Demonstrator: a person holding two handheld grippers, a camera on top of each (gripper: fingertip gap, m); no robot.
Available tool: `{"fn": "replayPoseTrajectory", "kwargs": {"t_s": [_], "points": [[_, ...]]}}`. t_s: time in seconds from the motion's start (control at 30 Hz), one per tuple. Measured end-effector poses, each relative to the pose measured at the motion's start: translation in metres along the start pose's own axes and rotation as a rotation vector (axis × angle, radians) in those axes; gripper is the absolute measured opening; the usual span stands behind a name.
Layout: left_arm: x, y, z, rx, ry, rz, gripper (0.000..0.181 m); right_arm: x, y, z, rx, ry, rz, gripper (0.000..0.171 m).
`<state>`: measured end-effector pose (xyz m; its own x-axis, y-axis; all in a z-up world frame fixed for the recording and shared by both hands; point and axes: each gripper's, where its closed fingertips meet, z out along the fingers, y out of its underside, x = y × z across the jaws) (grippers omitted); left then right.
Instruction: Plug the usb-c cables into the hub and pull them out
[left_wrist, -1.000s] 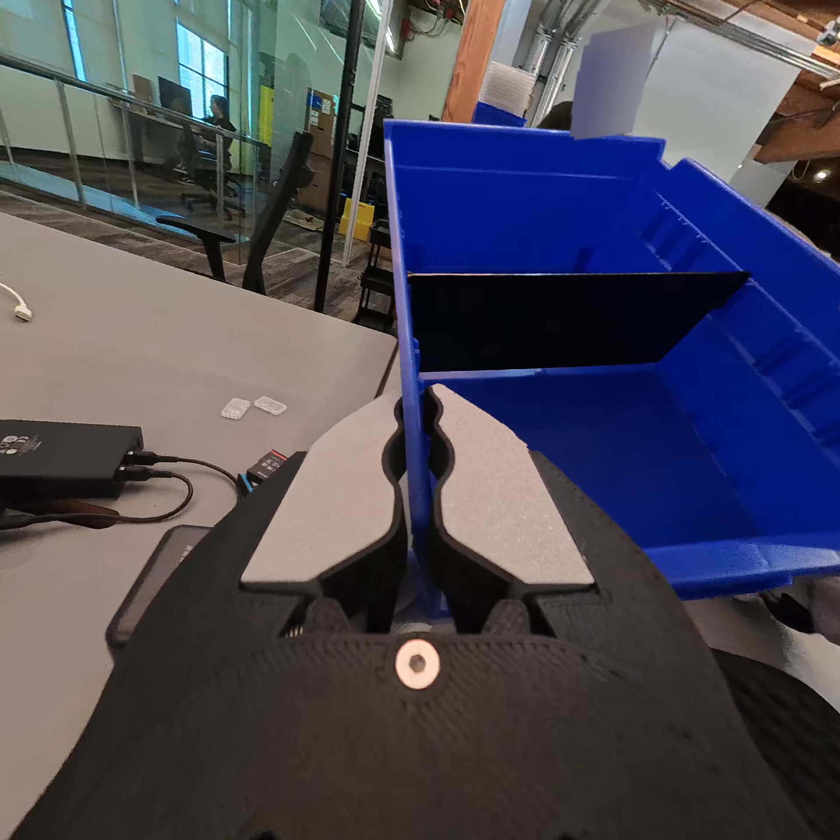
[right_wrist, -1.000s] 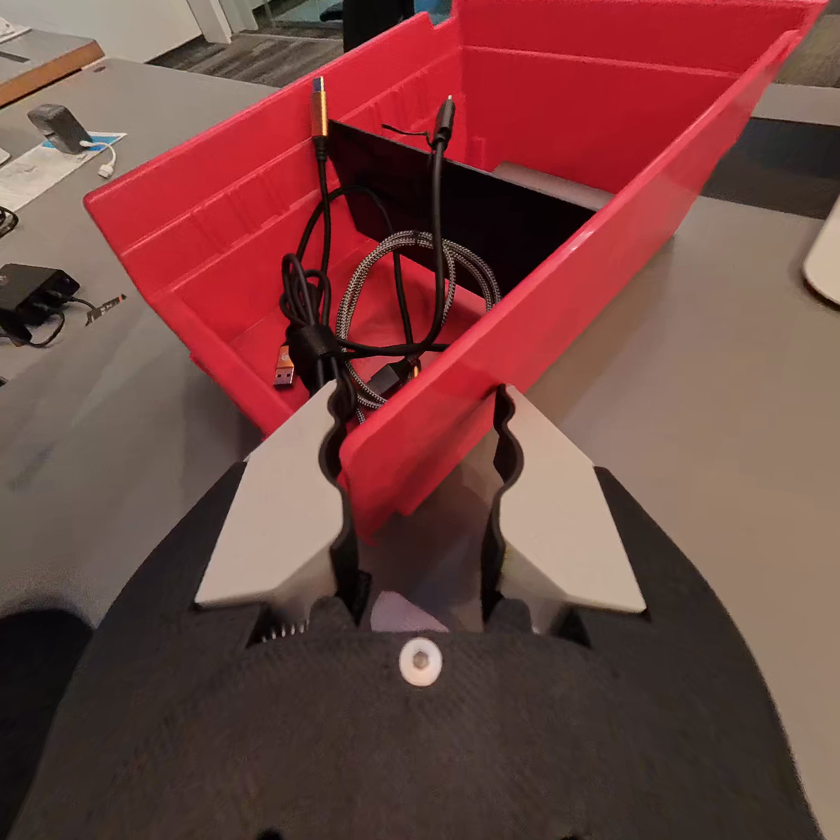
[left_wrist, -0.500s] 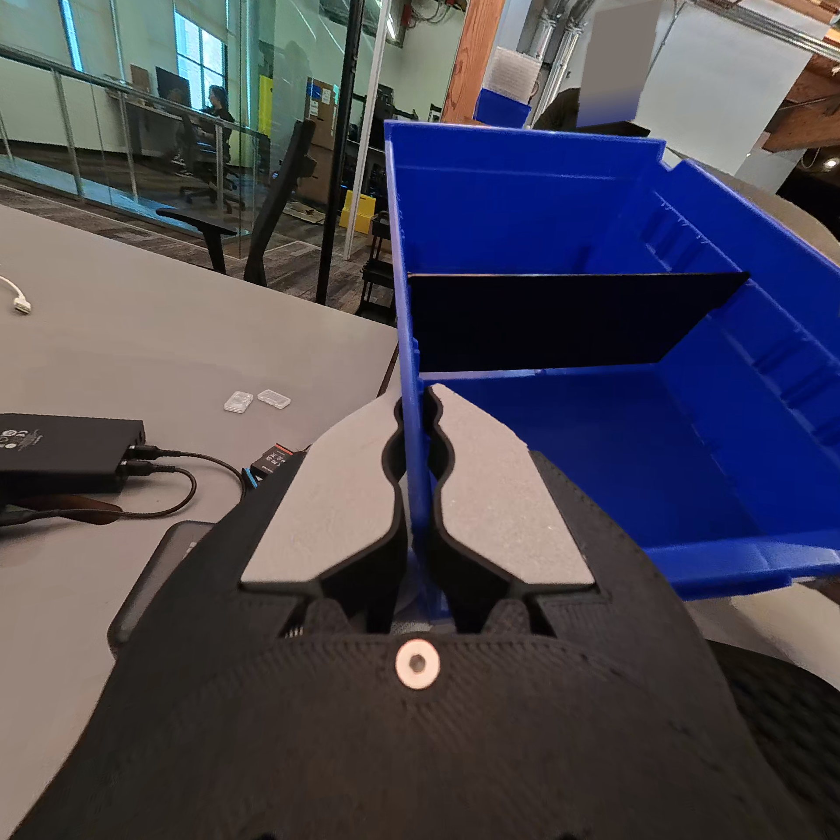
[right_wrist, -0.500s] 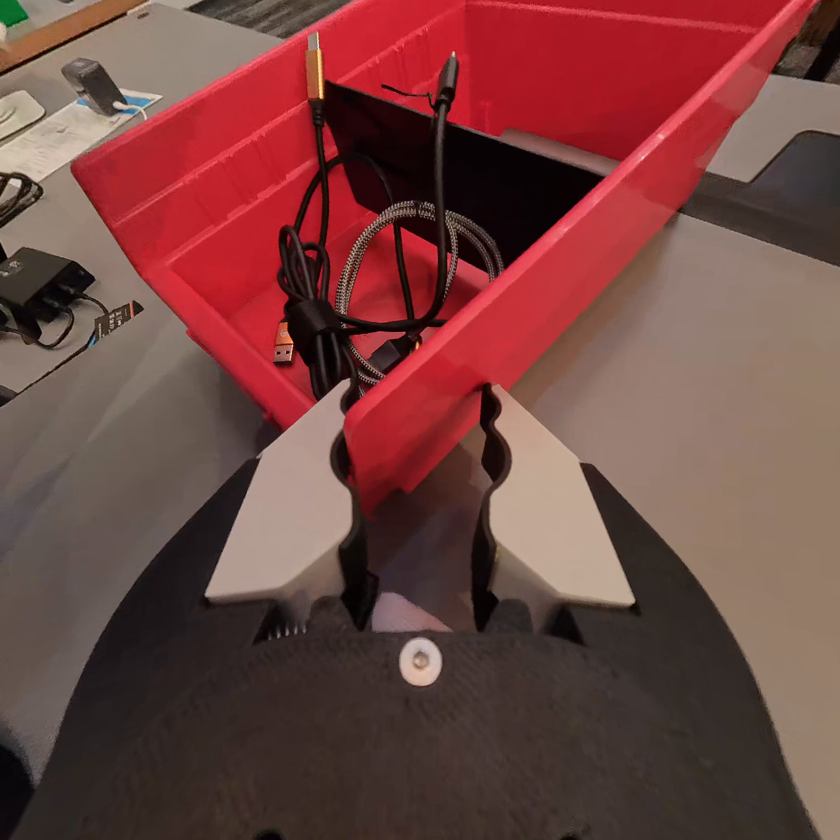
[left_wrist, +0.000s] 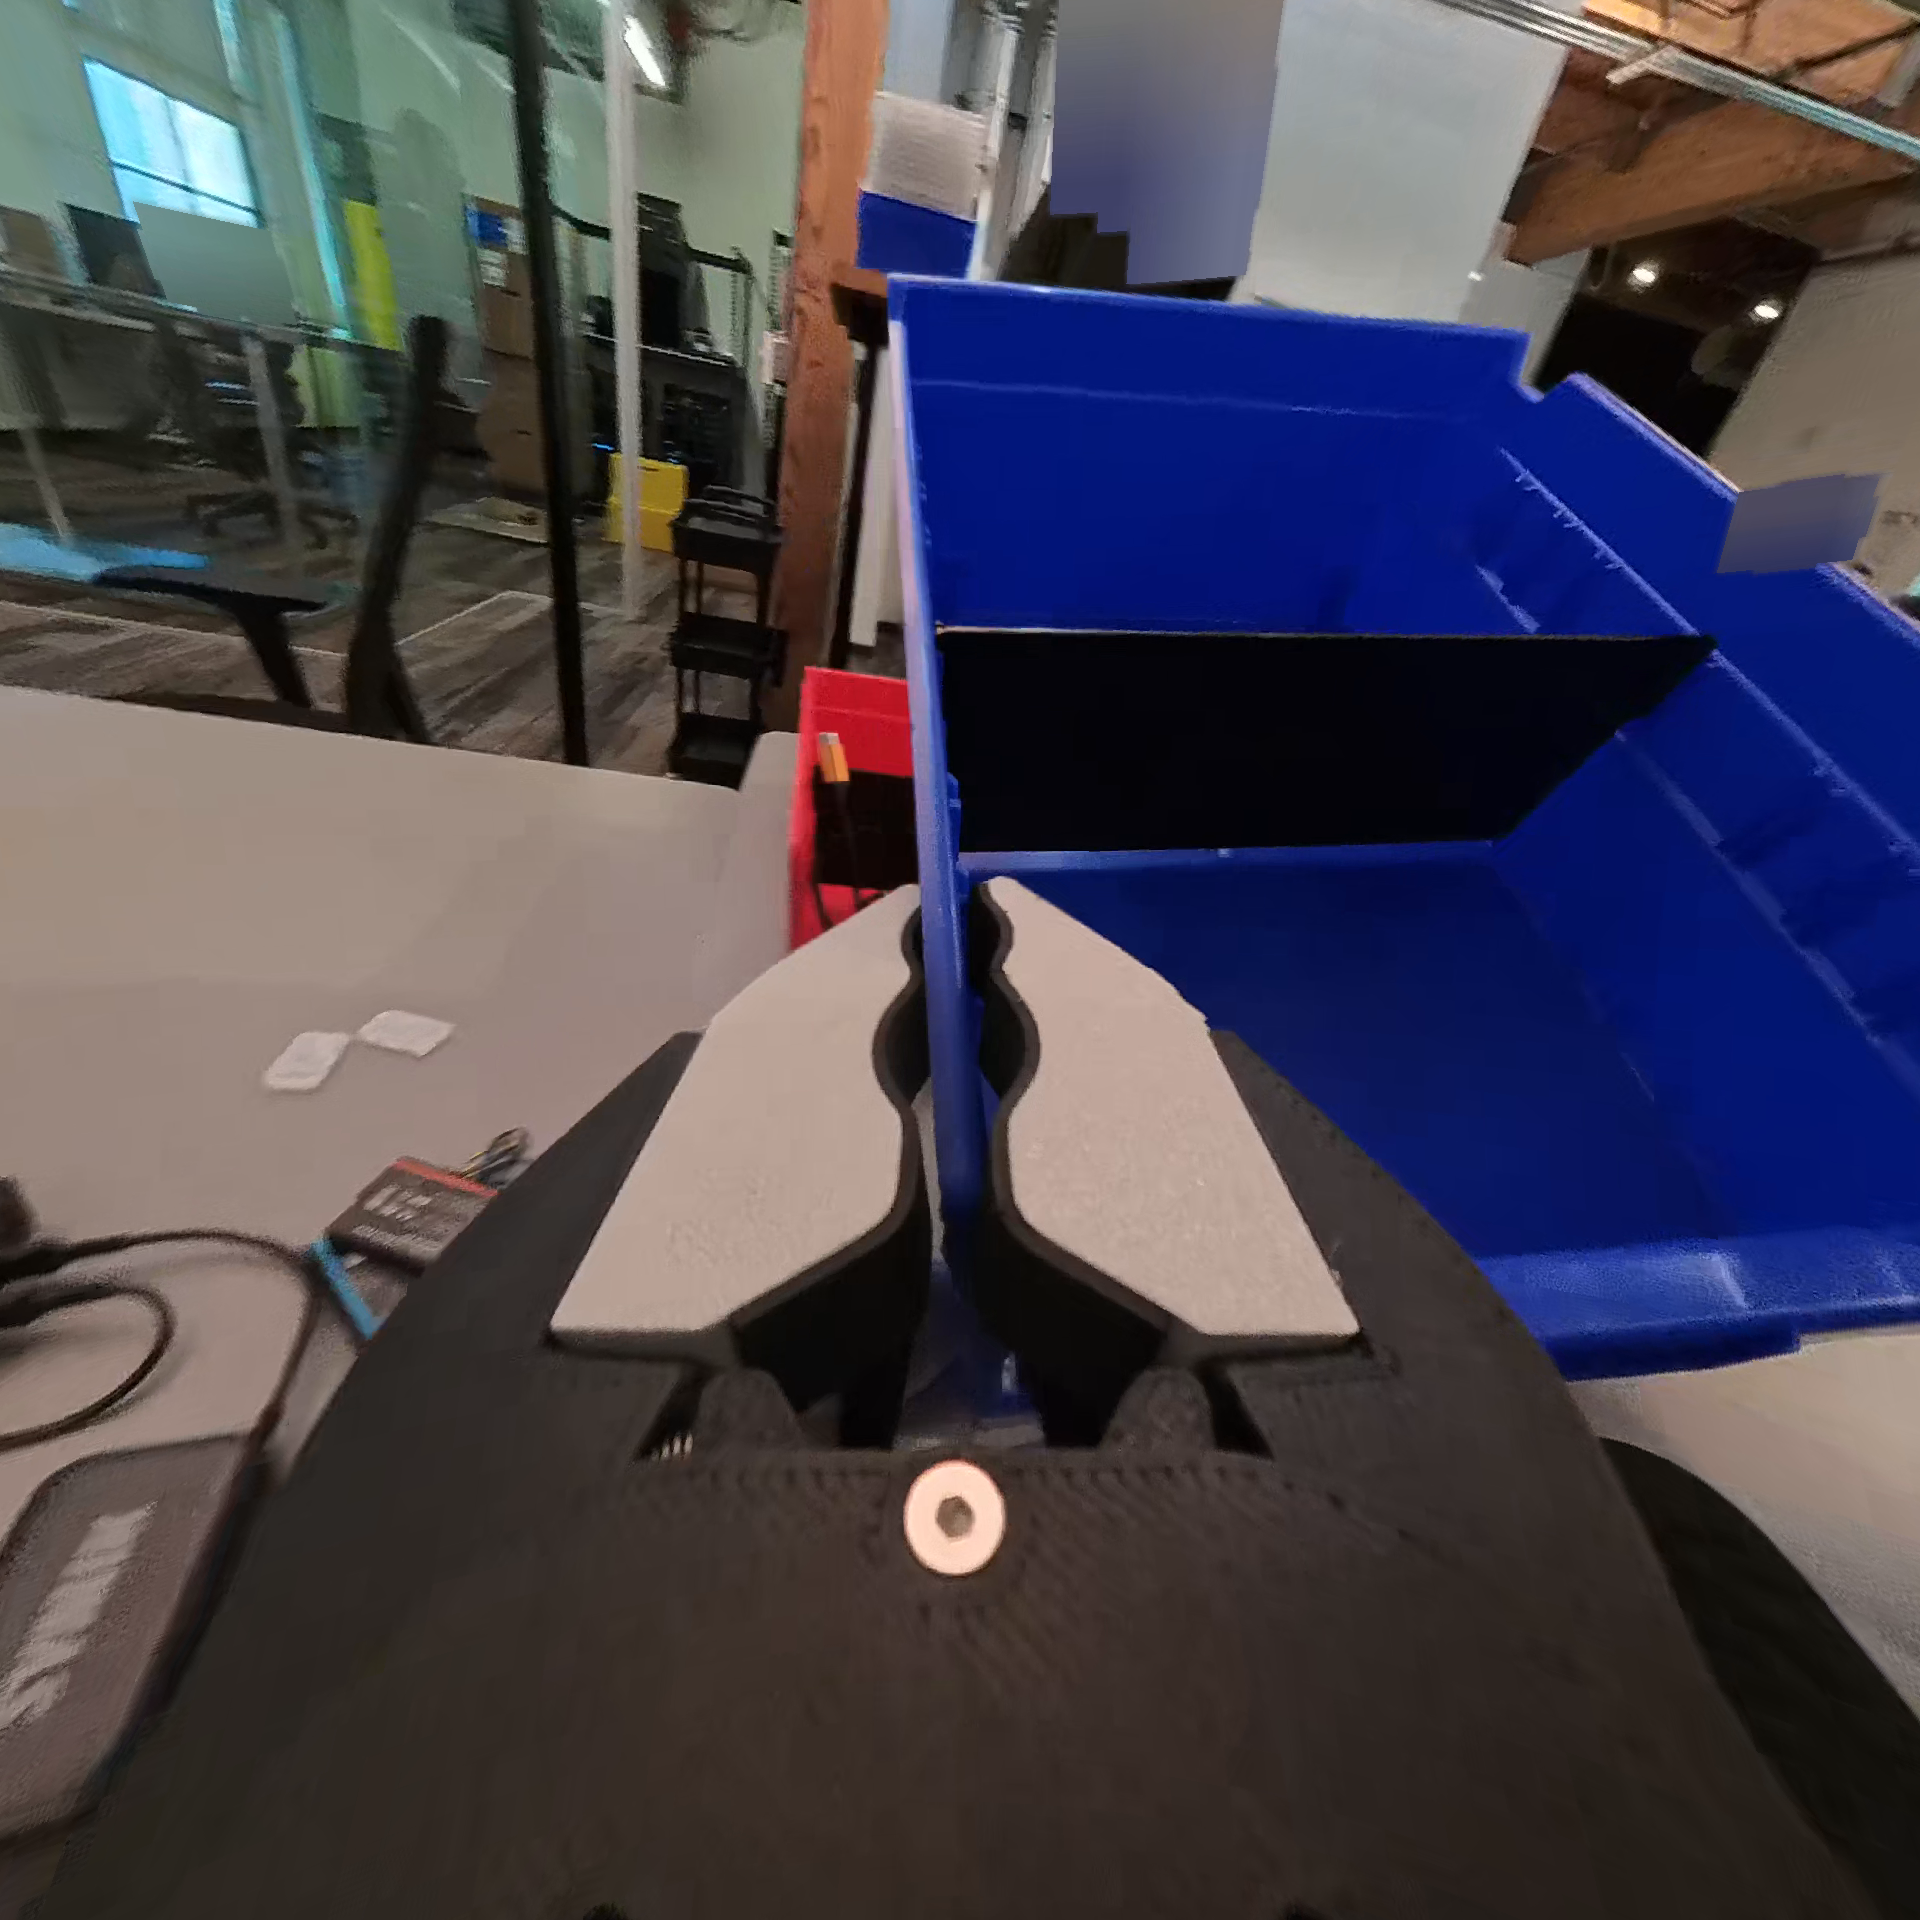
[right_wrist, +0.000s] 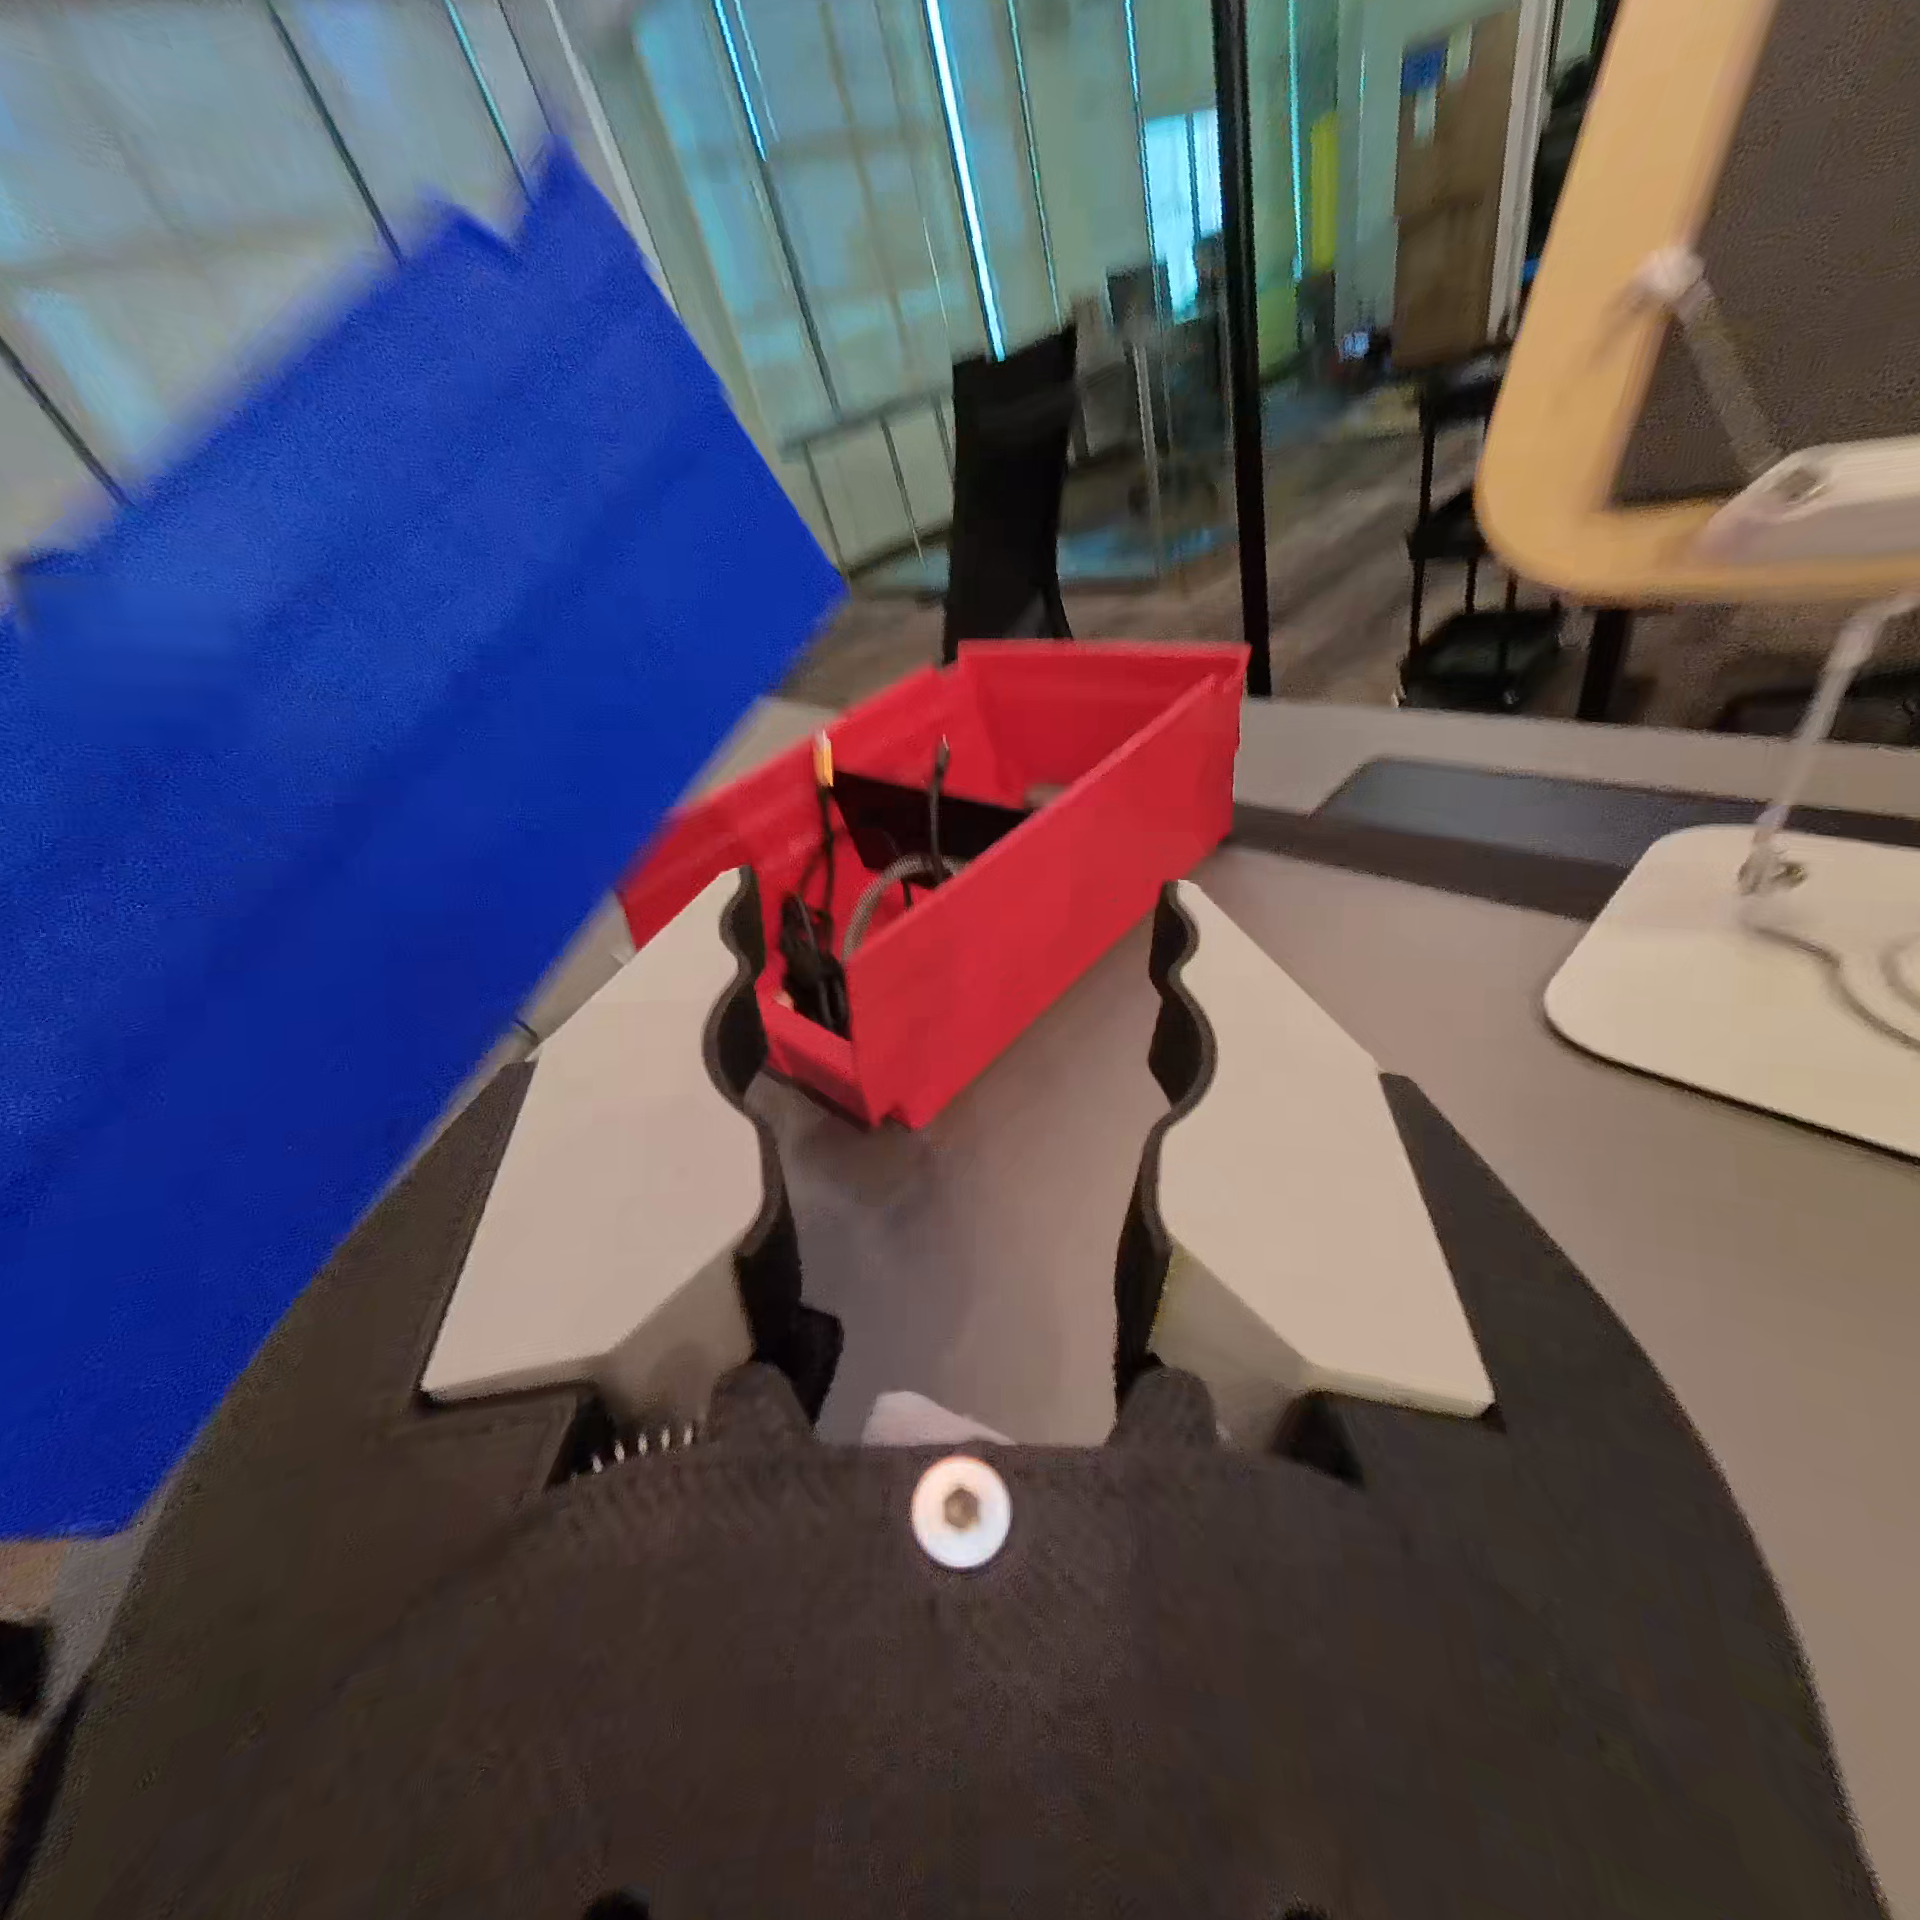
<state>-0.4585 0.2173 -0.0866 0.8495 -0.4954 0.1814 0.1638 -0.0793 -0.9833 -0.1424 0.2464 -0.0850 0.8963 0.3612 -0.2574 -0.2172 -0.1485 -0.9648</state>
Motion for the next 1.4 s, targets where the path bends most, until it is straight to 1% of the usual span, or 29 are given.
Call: {"fn": "replayPoseTrajectory", "kwargs": {"t_s": [0.1,0.23,0.3,0.37,0.4,0.5,0.6,0.63,0.7,0.77,0.8,0.87,0.93,1.0,1.07,1.13,1.2,1.4], "points": [[0.040,0.003,0.022,-0.035,0.084,0.015,0.004,0.000,-0.033,-0.062,0.112,-0.034,0.023,0.078],[0.100,0.017,0.055,-0.104,0.193,-0.022,0.005,0.001,-0.055,-0.140,0.251,-0.056,0.083,0.080],[0.133,0.027,0.070,-0.136,0.245,-0.031,0.004,0.004,-0.063,-0.174,0.319,-0.043,0.118,0.089],[0.169,0.038,0.085,-0.171,0.307,-0.017,0.005,0.007,-0.070,-0.201,0.371,-0.014,0.089,0.099],[0.186,0.042,0.092,-0.187,0.336,0.000,0.005,0.010,-0.072,-0.211,0.384,0.003,0.082,0.102],[0.242,0.055,0.112,-0.236,0.429,0.012,0.004,0.024,-0.075,-0.233,0.409,0.046,0.069,0.105],[0.306,0.069,0.133,-0.297,0.546,0.004,0.004,0.038,-0.080,-0.254,0.433,0.093,0.026,0.106],[0.326,0.073,0.140,-0.303,0.574,0.018,0.004,0.048,-0.081,-0.262,0.430,0.134,0.000,0.105],[0.360,0.080,0.156,-0.315,0.616,0.008,0.004,0.073,-0.085,-0.282,0.441,0.221,-0.054,0.100],[0.395,0.092,0.175,-0.332,0.651,-0.030,0.004,0.097,-0.086,-0.299,0.433,0.292,-0.114,0.098],[0.413,0.098,0.184,-0.333,0.670,-0.032,0.004,0.110,-0.088,-0.309,0.445,0.325,-0.130,0.092],[0.449,0.112,0.201,-0.353,0.714,-0.046,0.004,0.137,-0.091,-0.328,0.441,0.377,-0.146,0.091],[0.481,0.126,0.217,-0.369,0.743,-0.034,0.004,0.165,-0.089,-0.344,0.433,0.412,-0.131,0.086],[0.511,0.142,0.231,-0.406,0.770,-0.042,0.004,0.189,-0.085,-0.359,0.428,0.435,-0.118,0.087],[0.537,0.160,0.241,-0.443,0.790,-0.029,0.004,0.212,-0.078,-0.373,0.419,0.459,-0.102,0.089],[0.559,0.176,0.247,-0.468,0.800,-0.004,0.004,0.228,-0.072,-0.387,0.414,0.490,-0.128,0.085],[0.576,0.187,0.251,-0.486,0.819,-0.001,0.004,0.243,-0.064,-0.400,0.417,0.498,-0.102,0.085],[0.608,0.216,0.257,-0.535,0.814,0.033,0.005,0.281,-0.047,-0.425,0.412,0.517,-0.016,0.083]]}}
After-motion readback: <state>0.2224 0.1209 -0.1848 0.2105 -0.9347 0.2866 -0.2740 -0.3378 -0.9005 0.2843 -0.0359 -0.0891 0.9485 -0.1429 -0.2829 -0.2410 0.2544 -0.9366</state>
